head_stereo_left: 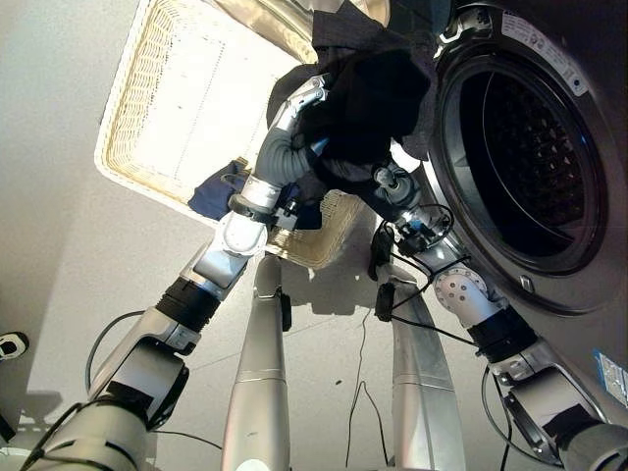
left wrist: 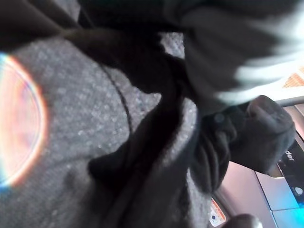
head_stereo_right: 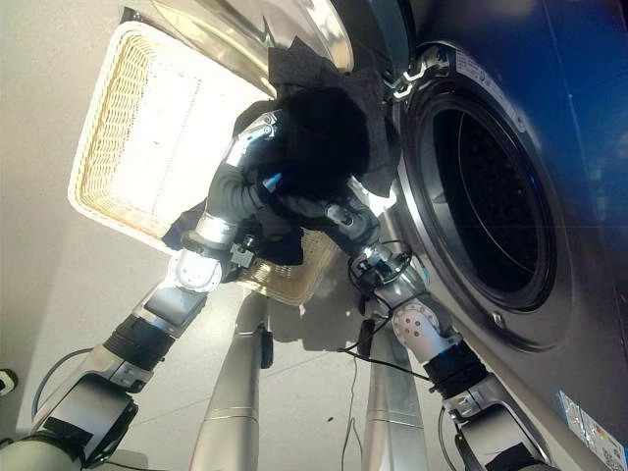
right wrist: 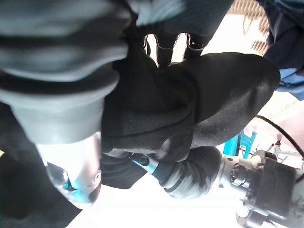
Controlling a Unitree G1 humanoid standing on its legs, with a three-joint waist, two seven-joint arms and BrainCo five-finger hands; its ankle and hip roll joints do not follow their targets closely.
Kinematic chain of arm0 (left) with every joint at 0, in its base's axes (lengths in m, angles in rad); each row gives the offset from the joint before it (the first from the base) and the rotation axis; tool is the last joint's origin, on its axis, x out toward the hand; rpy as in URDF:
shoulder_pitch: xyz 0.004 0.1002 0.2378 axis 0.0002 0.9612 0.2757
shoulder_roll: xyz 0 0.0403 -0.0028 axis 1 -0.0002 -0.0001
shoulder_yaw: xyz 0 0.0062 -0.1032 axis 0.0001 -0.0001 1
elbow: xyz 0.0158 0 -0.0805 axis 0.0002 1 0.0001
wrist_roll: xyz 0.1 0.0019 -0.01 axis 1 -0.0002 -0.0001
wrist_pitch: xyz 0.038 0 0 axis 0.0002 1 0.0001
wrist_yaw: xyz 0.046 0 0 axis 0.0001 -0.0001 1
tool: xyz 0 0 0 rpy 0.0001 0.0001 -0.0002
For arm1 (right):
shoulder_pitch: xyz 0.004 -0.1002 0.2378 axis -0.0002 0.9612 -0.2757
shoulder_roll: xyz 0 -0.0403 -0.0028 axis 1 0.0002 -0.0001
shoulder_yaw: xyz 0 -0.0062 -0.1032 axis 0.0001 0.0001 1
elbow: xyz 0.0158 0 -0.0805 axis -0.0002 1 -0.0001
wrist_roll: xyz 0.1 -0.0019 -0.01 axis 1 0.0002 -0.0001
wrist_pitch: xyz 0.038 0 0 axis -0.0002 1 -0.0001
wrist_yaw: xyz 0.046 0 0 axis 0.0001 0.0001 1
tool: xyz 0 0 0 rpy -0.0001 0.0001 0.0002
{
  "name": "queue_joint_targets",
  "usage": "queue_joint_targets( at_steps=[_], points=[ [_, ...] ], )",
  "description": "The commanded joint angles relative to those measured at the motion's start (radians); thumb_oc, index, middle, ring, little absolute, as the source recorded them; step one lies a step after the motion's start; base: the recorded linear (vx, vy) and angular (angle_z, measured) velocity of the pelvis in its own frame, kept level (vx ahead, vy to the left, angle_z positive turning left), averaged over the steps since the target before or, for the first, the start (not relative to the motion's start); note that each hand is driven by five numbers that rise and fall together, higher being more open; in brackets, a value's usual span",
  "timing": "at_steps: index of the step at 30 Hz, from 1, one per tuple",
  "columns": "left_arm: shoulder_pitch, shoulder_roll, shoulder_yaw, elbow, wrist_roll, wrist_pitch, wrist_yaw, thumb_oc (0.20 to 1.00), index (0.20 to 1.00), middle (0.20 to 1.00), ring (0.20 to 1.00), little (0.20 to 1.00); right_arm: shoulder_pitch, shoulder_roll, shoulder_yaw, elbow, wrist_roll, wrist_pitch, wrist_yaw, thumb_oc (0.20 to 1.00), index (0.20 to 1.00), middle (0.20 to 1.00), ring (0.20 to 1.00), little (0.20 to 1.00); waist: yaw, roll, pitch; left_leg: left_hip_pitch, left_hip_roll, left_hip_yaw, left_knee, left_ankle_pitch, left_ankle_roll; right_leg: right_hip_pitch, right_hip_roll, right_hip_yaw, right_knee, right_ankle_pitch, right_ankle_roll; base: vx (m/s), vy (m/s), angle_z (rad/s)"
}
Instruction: Put the clothes into the washing machine.
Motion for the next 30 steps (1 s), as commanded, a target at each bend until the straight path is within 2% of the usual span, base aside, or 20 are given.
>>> queue_joint_targets(
  at_steps=[1, 5, 6, 7, 8, 9, 26, 29, 30],
  points=[
    [-0.041, -0.009, -0.022, -0.099, 0.062, -0.024, -0.018, 0.2, 0.2, 0.2, 0.2, 0.2, -0.016, 0.041, 0.003, -0.181, 0.056, -0.064, 0.101, 1.0, 1.0, 1.0, 1.0, 1.0, -0.02, 0.02, -0.016, -0.004, -0.107, 0.008, 0.102, -0.098, 0.078, 0.087, 0.057, -0.071, -0.292, 0.225, 0.069, 0.0, 0.0, 0.0],
    [-0.044, -0.009, -0.027, -0.101, 0.057, -0.013, -0.031, 0.2, 0.2, 0.2, 0.2, 0.2, -0.022, 0.045, -0.004, -0.193, 0.07, -0.098, 0.108, 1.0, 1.0, 1.0, 1.0, 1.0, -0.021, 0.02, -0.016, -0.005, -0.106, 0.011, 0.099, -0.095, 0.079, 0.086, 0.057, -0.073, -0.294, 0.229, 0.069, 0.0, 0.0, 0.0],
    [-0.043, -0.01, -0.028, -0.103, 0.059, -0.01, -0.036, 0.2, 0.2, 0.2, 0.2, 0.2, -0.025, 0.046, -0.006, -0.197, 0.067, -0.108, 0.11, 0.915, 0.915, 0.915, 0.915, 0.915, -0.021, 0.02, -0.016, -0.005, -0.106, 0.012, 0.098, -0.094, 0.079, 0.086, 0.057, -0.073, -0.296, 0.23, 0.07, 0.0, 0.0, 0.0],
    [-0.043, -0.01, -0.027, -0.103, 0.06, -0.009, -0.038, 0.2, 0.2, 0.2, 0.2, 0.2, -0.024, 0.047, -0.007, -0.199, 0.067, -0.109, 0.11, 0.805, 0.805, 0.805, 0.805, 0.805, -0.021, 0.02, -0.016, -0.004, -0.106, 0.012, 0.098, -0.094, 0.08, 0.086, 0.057, -0.073, -0.296, 0.23, 0.07, 0.0, 0.0, 0.0],
    [-0.043, -0.01, -0.026, -0.103, 0.058, -0.008, -0.042, 0.2, 0.2, 0.2, 0.2, 0.2, -0.025, 0.049, -0.01, -0.203, 0.072, -0.112, 0.111, 0.485, 0.485, 0.485, 0.485, 0.485, -0.021, 0.019, -0.016, -0.004, -0.105, 0.013, 0.097, -0.094, 0.079, 0.086, 0.057, -0.073, -0.296, 0.231, 0.07, 0.0, 0.0, 0.0],
    [-0.042, -0.009, -0.026, -0.106, 0.052, -0.006, -0.051, 0.2, 0.2, 0.2, 0.2, 0.2, -0.026, 0.053, -0.014, -0.211, 0.092, -0.11, 0.113, 0.2, 0.2, 0.2, 0.2, 0.2, -0.021, 0.019, -0.016, -0.004, -0.105, 0.014, 0.097, -0.093, 0.079, 0.087, 0.057, -0.074, -0.298, 0.232, 0.071, 0.0, 0.0, 0.0],
    [-0.042, -0.011, -0.052, -0.128, 0.123, -0.009, -0.063, 0.2, 0.2, 0.2, 0.2, 0.2, -0.02, 0.051, -0.004, -0.226, 0.069, -0.138, 0.013, 0.2, 0.2, 0.2, 0.2, 0.2, -0.024, 0.019, -0.016, -0.004, -0.101, 0.026, 0.088, -0.084, 0.08, 0.084, 0.058, -0.077, -0.3, 0.237, 0.071, 0.0, 0.0, 0.0],
    [-0.042, -0.008, -0.057, -0.127, 0.143, -0.005, -0.03, 0.2, 0.2, 0.2, 0.2, 0.2, -0.022, 0.049, -0.004, -0.224, 0.073, -0.143, 0.013, 0.2, 0.2, 0.2, 0.2, 0.2, -0.024, 0.021, -0.016, -0.005, -0.102, 0.025, 0.087, -0.082, 0.079, 0.084, 0.058, -0.077, -0.301, 0.239, 0.071, 0.0, 0.0, 0.0],
    [-0.042, -0.006, -0.055, -0.13, 0.161, -0.003, 0.013, 1.0, 1.0, 1.0, 1.0, 1.0, -0.022, 0.049, -0.005, -0.225, 0.076, -0.142, 0.015, 0.2, 0.2, 0.2, 0.2, 0.2, -0.023, 0.021, -0.016, -0.005, -0.102, 0.025, 0.086, -0.081, 0.079, 0.084, 0.059, -0.077, -0.302, 0.238, 0.071, 0.0, 0.0, 0.0]
  ],
)
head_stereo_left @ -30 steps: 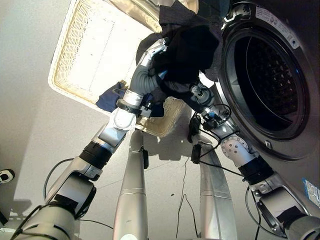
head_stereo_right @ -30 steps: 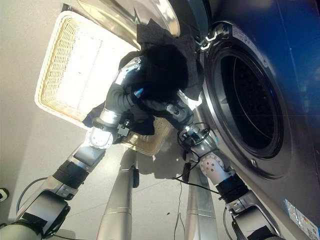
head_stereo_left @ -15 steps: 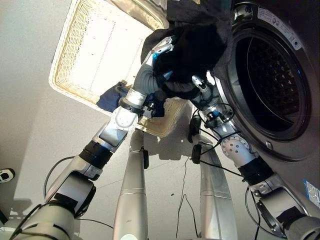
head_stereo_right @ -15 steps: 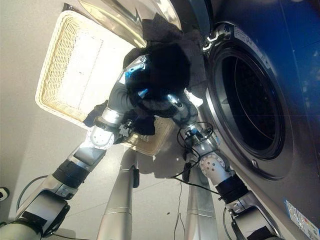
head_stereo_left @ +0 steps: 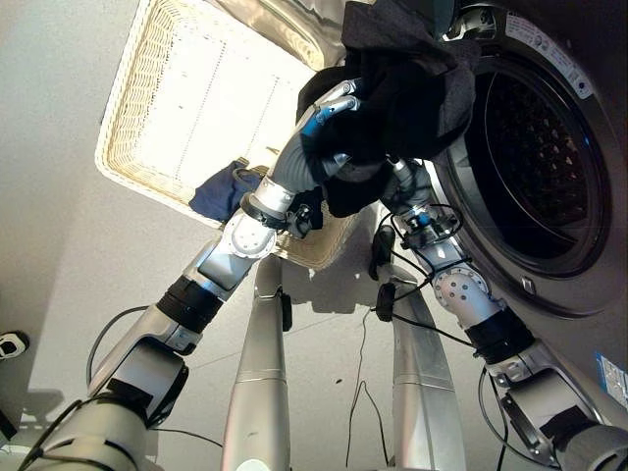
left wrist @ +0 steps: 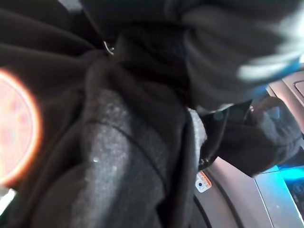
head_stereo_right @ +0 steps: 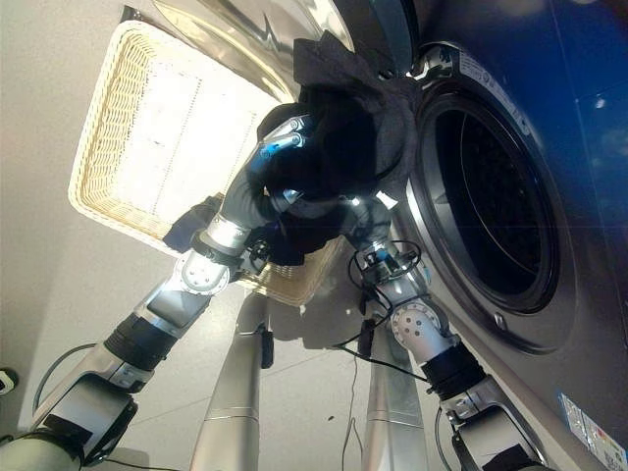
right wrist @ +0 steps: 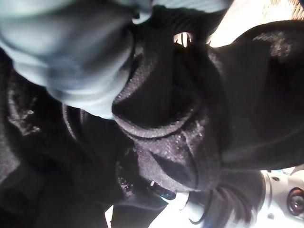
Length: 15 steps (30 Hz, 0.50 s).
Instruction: Put the clothes into the washing machine.
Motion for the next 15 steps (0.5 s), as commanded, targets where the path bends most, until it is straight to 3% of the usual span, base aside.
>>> queue_joint_targets(
  at_steps=[1, 3, 6, 7, 8, 13, 15],
  points=[
    [-0.025, -0.013, -0.012, -0.05, 0.103, -0.017, 0.105, 1.0, 1.0, 1.0, 1.0, 1.0, -0.026, 0.032, 0.008, -0.215, -0.002, -0.062, 0.054, 0.2, 0.2, 0.2, 0.2, 0.2, -0.022, 0.021, -0.017, -0.004, -0.103, 0.022, 0.086, -0.08, 0.08, 0.085, 0.06, -0.076, -0.294, 0.237, 0.07, 0.0, 0.0, 0.0],
    [-0.025, -0.013, -0.009, -0.043, 0.12, -0.025, 0.146, 1.0, 1.0, 1.0, 1.0, 1.0, -0.025, 0.037, 0.009, -0.213, -0.002, -0.066, 0.055, 0.2, 0.2, 0.2, 0.2, 0.2, -0.021, 0.022, -0.017, -0.005, -0.103, 0.021, 0.087, -0.08, 0.08, 0.084, 0.059, -0.077, -0.292, 0.237, 0.071, 0.0, 0.0, 0.0],
    [-0.009, -0.022, 0.017, -0.041, 0.223, -0.018, 0.351, 1.0, 1.0, 1.0, 1.0, 1.0, -0.024, 0.043, 0.006, -0.215, -0.003, -0.078, 0.046, 0.2, 0.2, 0.2, 0.2, 0.2, -0.017, 0.021, -0.017, -0.009, -0.103, 0.016, 0.091, -0.08, 0.079, 0.081, 0.058, -0.077, -0.287, 0.234, 0.07, 0.0, 0.0, 0.0],
    [-0.008, -0.023, 0.017, -0.041, 0.229, -0.017, 0.358, 1.0, 1.0, 1.0, 1.0, 1.0, -0.024, 0.044, 0.006, -0.215, -0.003, -0.078, 0.046, 0.2, 0.2, 0.2, 0.2, 0.2, -0.017, 0.021, -0.017, -0.009, -0.103, 0.016, 0.091, -0.081, 0.079, 0.081, 0.058, -0.077, -0.286, 0.234, 0.07, 0.0, 0.0, 0.0],
    [0.001, -0.029, 0.035, -0.034, 0.285, -0.005, 0.46, 1.0, 1.0, 1.0, 1.0, 1.0, -0.022, 0.053, 0.0, -0.211, -0.008, -0.084, 0.047, 0.2, 0.2, 0.2, 0.2, 0.2, -0.013, 0.021, -0.017, -0.012, -0.105, 0.013, 0.094, -0.081, 0.079, 0.079, 0.057, -0.079, -0.284, 0.233, 0.069, 0.0, 0.0, 0.0],
    [0.036, -0.053, 0.097, -0.018, 0.397, 0.024, 0.713, 1.0, 1.0, 1.0, 1.0, 1.0, -0.027, 0.074, -0.013, -0.213, -0.021, -0.099, 0.03, 0.2, 0.2, 0.2, 0.2, 0.2, -0.002, 0.022, -0.017, -0.019, -0.107, 0.006, 0.097, -0.08, 0.077, 0.075, 0.052, -0.084, -0.277, 0.228, 0.069, 0.0, -0.013, 0.0],
    [0.043, -0.059, 0.109, -0.022, 0.428, 0.027, 0.761, 1.0, 1.0, 1.0, 1.0, 1.0, -0.029, 0.079, -0.015, -0.217, -0.018, -0.1, 0.022, 0.2, 0.2, 0.2, 0.2, 0.2, 0.001, 0.022, -0.017, -0.023, -0.108, 0.003, 0.1, -0.081, 0.077, 0.074, 0.051, -0.086, -0.275, 0.227, 0.068, 0.0, 0.0, 0.0]
  ],
)
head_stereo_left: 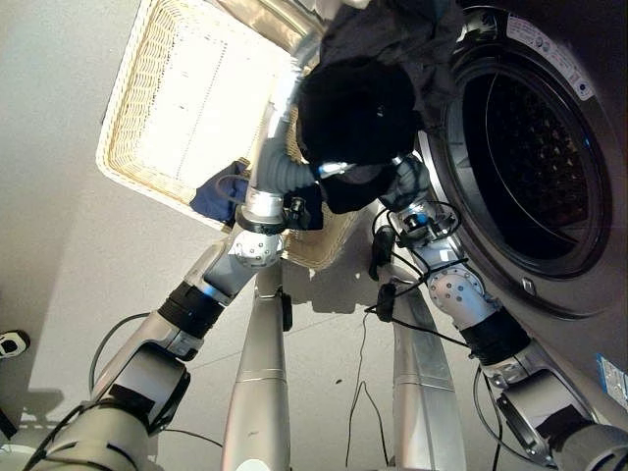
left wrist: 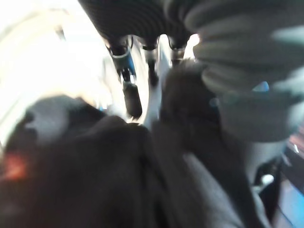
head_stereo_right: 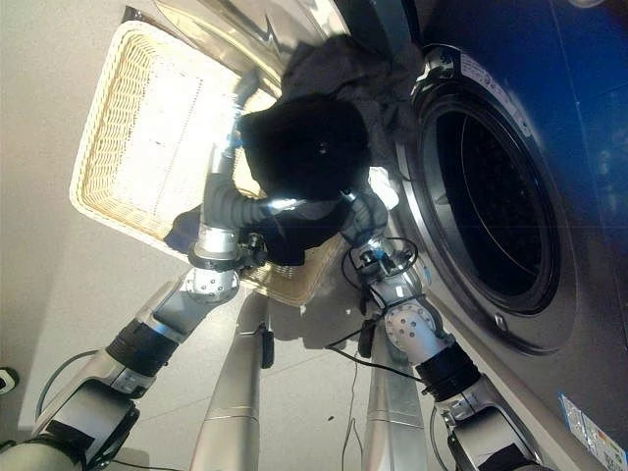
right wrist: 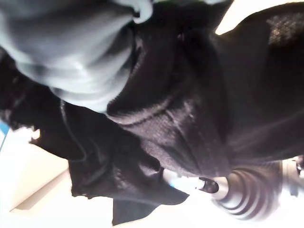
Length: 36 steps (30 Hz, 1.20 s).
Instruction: Put the clothes into the washing machine.
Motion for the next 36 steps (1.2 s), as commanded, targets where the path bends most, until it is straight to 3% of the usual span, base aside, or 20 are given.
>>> queue_joint_targets(
  at_steps=[1, 6, 17, 22, 26, 29, 33, 36],
  points=[
    [-0.001, -0.035, 0.066, -0.022, 0.101, -0.018, 0.158, 1.0, 1.0, 1.0, 1.0, 1.0, -0.023, 0.05, -0.024, -0.176, -0.019, -0.051, 0.023, 0.2, 0.2, 0.2, 0.2, 0.2, -0.004, 0.022, -0.017, -0.023, -0.109, 0.005, 0.098, -0.082, 0.076, 0.072, 0.05, -0.085, -0.276, 0.225, 0.069, 0.0, 0.0, 0.0],
    [0.007, -0.058, 0.089, -0.029, 0.163, 0.008, 0.217, 1.0, 1.0, 1.0, 1.0, 1.0, -0.028, 0.062, -0.032, -0.184, -0.033, -0.054, -0.009, 0.2, 0.2, 0.2, 0.2, 0.2, 0.0, 0.021, -0.017, -0.027, -0.109, 0.004, 0.102, -0.082, 0.074, 0.068, 0.05, -0.089, -0.267, 0.223, 0.068, 0.0, 0.0, 0.02],
    [-0.007, -0.049, 0.132, 0.055, 0.075, -0.005, 0.254, 1.0, 1.0, 1.0, 1.0, 1.0, -0.041, 0.053, -0.077, -0.1, -0.016, -0.078, -0.049, 0.2, 0.2, 0.2, 0.2, 0.2, -0.002, 0.023, -0.017, -0.033, -0.107, 0.009, 0.111, -0.083, 0.067, 0.062, 0.055, -0.086, -0.254, 0.218, 0.066, 0.0, 0.0, 0.0],
    [-0.019, -0.037, 0.134, 0.136, 0.06, 0.026, 0.277, 1.0, 1.0, 1.0, 1.0, 1.0, -0.034, 0.024, -0.102, -0.001, 0.033, -0.086, -0.071, 0.2, 0.2, 0.2, 0.2, 0.2, -0.007, 0.025, -0.017, -0.035, -0.103, 0.014, 0.117, -0.084, 0.062, 0.059, 0.057, -0.083, -0.246, 0.215, 0.066, 0.0, 0.022, 0.0],
    [-0.036, -0.024, 0.121, 0.25, 0.0, 0.03, 0.293, 1.0, 1.0, 1.0, 1.0, 1.0, -0.011, -0.017, -0.13, 0.143, 0.162, -0.091, -0.066, 0.2, 0.2, 0.2, 0.2, 0.2, -0.02, 0.023, -0.017, -0.033, -0.096, 0.024, 0.114, -0.083, 0.059, 0.058, 0.066, -0.074, -0.244, 0.214, 0.065, 0.0, 0.046, 0.0],
    [-0.059, -0.014, 0.101, 0.356, -0.013, 0.029, 0.303, 1.0, 1.0, 1.0, 1.0, 1.0, -0.007, -0.052, -0.15, 0.291, 0.282, -0.067, -0.01, 0.2, 0.2, 0.2, 0.2, 0.2, -0.028, 0.022, -0.017, -0.033, -0.09, 0.032, 0.115, -0.086, 0.055, 0.058, 0.072, -0.069, -0.245, 0.213, 0.065, 0.0, 0.041, -0.02],
    [-0.124, 0.012, 0.052, 0.526, -0.057, 0.059, 0.262, 1.0, 1.0, 1.0, 1.0, 1.0, -0.042, -0.098, -0.173, 0.548, 0.419, -0.03, 0.022, 0.2, 0.2, 0.2, 0.2, 0.2, -0.038, 0.02, -0.017, -0.032, -0.079, 0.044, 0.117, -0.091, 0.049, 0.056, 0.079, -0.062, -0.242, 0.212, 0.064, 0.0, 0.044, -0.02],
    [-0.182, 0.045, 0.027, 0.644, -0.143, 0.064, 0.188, 1.0, 1.0, 1.0, 1.0, 1.0, -0.107, -0.148, -0.208, 0.776, 0.473, -0.01, -0.028, 0.2, 0.2, 0.2, 0.2, 0.2, -0.042, 0.02, -0.017, -0.027, -0.066, 0.056, 0.111, -0.092, 0.045, 0.059, 0.086, -0.056, -0.247, 0.21, 0.06, 0.01, 0.049, -0.1]
  ],
)
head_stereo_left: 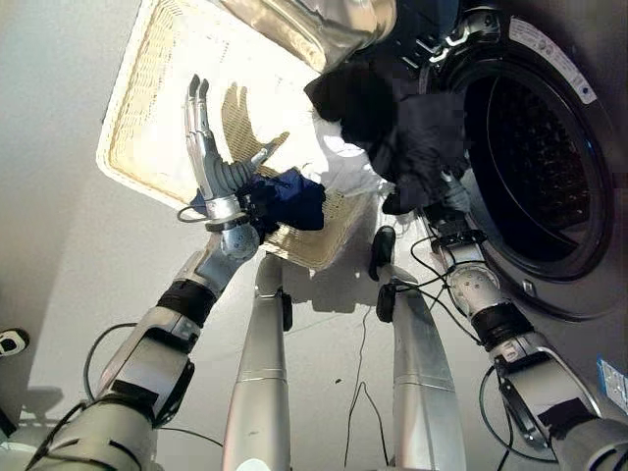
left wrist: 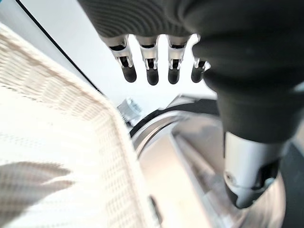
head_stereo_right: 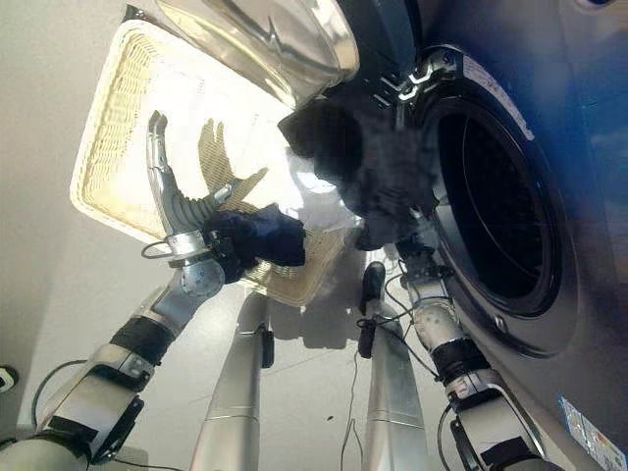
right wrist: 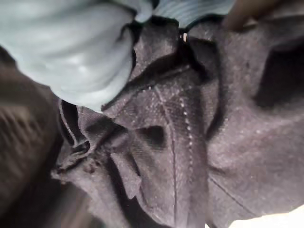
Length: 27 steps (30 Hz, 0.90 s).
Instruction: Put the clothes into the washing machine.
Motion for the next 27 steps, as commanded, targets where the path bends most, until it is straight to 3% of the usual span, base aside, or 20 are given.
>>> queue_joint_targets(
  at_steps=[1, 4, 6, 7, 10, 13, 15, 20, 21, 22, 23, 27],
  points=[
    [-0.079, 0.026, 0.028, 0.064, -0.084, -0.016, -0.056, 1.0, 1.0, 1.0, 1.0, 1.0, -0.041, -0.093, -0.076, 0.101, 0.106, -0.013, -0.041, 0.2, 0.2, 0.2, 0.2, 0.2, -0.029, 0.02, -0.017, -0.025, -0.069, 0.048, 0.111, -0.091, 0.046, 0.059, 0.083, -0.055, -0.227, 0.2, 0.064, 0.01, 0.036, -0.12],
    [-0.108, 0.033, 0.017, 0.154, -0.133, -0.037, -0.101, 1.0, 1.0, 1.0, 1.0, 1.0, -0.12, -0.163, -0.146, 0.247, 0.157, -0.072, -0.151, 0.2, 0.2, 0.2, 0.2, 0.2, -0.029, 0.022, -0.017, -0.024, -0.06, 0.05, 0.115, -0.099, 0.044, 0.061, 0.087, -0.048, -0.226, 0.198, 0.062, 0.02, 0.026, -0.09],
    [-0.119, 0.039, -0.001, 0.198, -0.157, -0.045, -0.119, 1.0, 1.0, 1.0, 1.0, 1.0, -0.182, -0.233, -0.187, 0.333, 0.16, -0.147, -0.225, 0.2, 0.2, 0.2, 0.2, 0.2, -0.029, 0.02, -0.017, -0.03, -0.057, 0.046, 0.125, -0.106, 0.044, 0.059, 0.089, -0.044, -0.226, 0.201, 0.062, 0.02, -0.016, -0.1],
    [-0.118, 0.047, -0.02, 0.219, -0.16, -0.041, -0.124, 1.0, 1.0, 1.0, 1.0, 1.0, -0.238, -0.29, -0.211, 0.366, 0.148, -0.259, -0.311, 0.2, 0.2, 0.2, 0.2, 0.2, -0.027, 0.016, -0.017, -0.029, -0.057, 0.038, 0.132, -0.118, 0.045, 0.064, 0.09, -0.042, -0.229, 0.202, 0.064, 0.01, -0.045, -0.04],
    [-0.089, 0.085, -0.044, 0.21, -0.158, -0.026, -0.12, 1.0, 1.0, 1.0, 1.0, 1.0, -0.313, -0.391, -0.216, 0.295, 0.054, -0.509, -0.547, 0.2, 0.2, 0.2, 0.2, 0.2, -0.024, 0.008, -0.017, -0.035, -0.054, 0.027, 0.121, -0.123, 0.046, 0.067, 0.091, -0.047, -0.248, 0.206, 0.068, -0.02, -0.041, -0.02],
    [-0.052, 0.136, -0.045, 0.2, -0.169, -0.027, -0.126, 1.0, 1.0, 1.0, 1.0, 1.0, -0.304, -0.479, -0.247, 0.196, -0.089, -0.658, -0.722, 0.2, 0.2, 0.2, 0.2, 0.2, -0.035, -0.008, -0.017, -0.028, -0.05, 0.019, 0.107, -0.124, 0.046, 0.074, 0.098, -0.045, -0.258, 0.208, 0.067, -0.01, -0.024, -0.07],
    [-0.045, 0.175, -0.033, 0.201, -0.194, -0.033, -0.15, 1.0, 1.0, 1.0, 1.0, 1.0, -0.286, -0.537, -0.288, 0.166, -0.175, -0.695, -0.811, 0.2, 0.2, 0.2, 0.2, 0.2, -0.043, -0.021, -0.017, -0.021, -0.047, 0.015, 0.102, -0.127, 0.047, 0.083, 0.103, -0.043, -0.262, 0.206, 0.066, -0.02, -0.013, -0.05],
    [-0.056, 0.234, -0.007, 0.22, -0.233, -0.044, -0.229, 1.0, 1.0, 1.0, 1.0, 1.0, -0.242, -0.615, -0.352, 0.154, -0.231, -0.657, -0.779, 0.2, 0.2, 0.2, 0.2, 0.2, -0.052, -0.05, -0.017, -0.02, -0.048, 0.004, 0.103, -0.124, 0.053, 0.093, 0.107, -0.045, -0.271, 0.212, 0.061, -0.01, -0.031, 0.01],
    [-0.058, 0.239, -0.006, 0.228, -0.234, -0.048, -0.259, 1.0, 1.0, 1.0, 1.0, 1.0, -0.238, -0.628, -0.358, 0.176, -0.218, -0.602, -0.726, 0.758, 0.758, 0.758, 0.758, 0.758, -0.05, -0.056, -0.017, -0.016, -0.048, 0.001, 0.106, -0.127, 0.054, 0.101, 0.107, -0.049, -0.271, 0.21, 0.061, 0.02, -0.068, 0.01],
    [-0.058, 0.239, -0.009, 0.231, -0.234, -0.05, -0.266, 1.0, 1.0, 1.0, 1.0, 1.0, -0.238, -0.63, -0.355, 0.184, -0.208, -0.594, -0.711, 0.758, 0.758, 0.758, 0.758, 0.758, -0.048, -0.056, -0.017, -0.008, -0.049, -0.001, 0.107, -0.137, 0.054, 0.108, 0.107, -0.05, -0.268, 0.202, 0.062, 0.02, -0.062, 0.02],
    [-0.064, 0.24, -0.013, 0.237, -0.227, -0.051, -0.281, 1.0, 1.0, 1.0, 1.0, 1.0, -0.244, -0.633, -0.348, 0.198, -0.201, -0.572, -0.682, 1.0, 1.0, 1.0, 1.0, 1.0, -0.045, -0.056, -0.017, -0.008, -0.052, -0.003, 0.107, -0.137, 0.055, 0.108, 0.105, -0.053, -0.27, 0.202, 0.062, 0.01, -0.035, 0.02],
    [-0.09, 0.224, -0.07, 0.25, -0.201, -0.044, -0.335, 1.0, 1.0, 1.0, 1.0, 1.0, -0.294, -0.616, -0.279, 0.255, -0.249, -0.496, -0.645, 1.0, 1.0, 1.0, 1.0, 1.0, -0.032, -0.044, -0.017, -0.008, -0.064, -0.009, 0.104, -0.134, 0.06, 0.104, 0.095, -0.059, -0.275, 0.204, 0.06, 0.02, -0.016, 0.02]
  ],
)
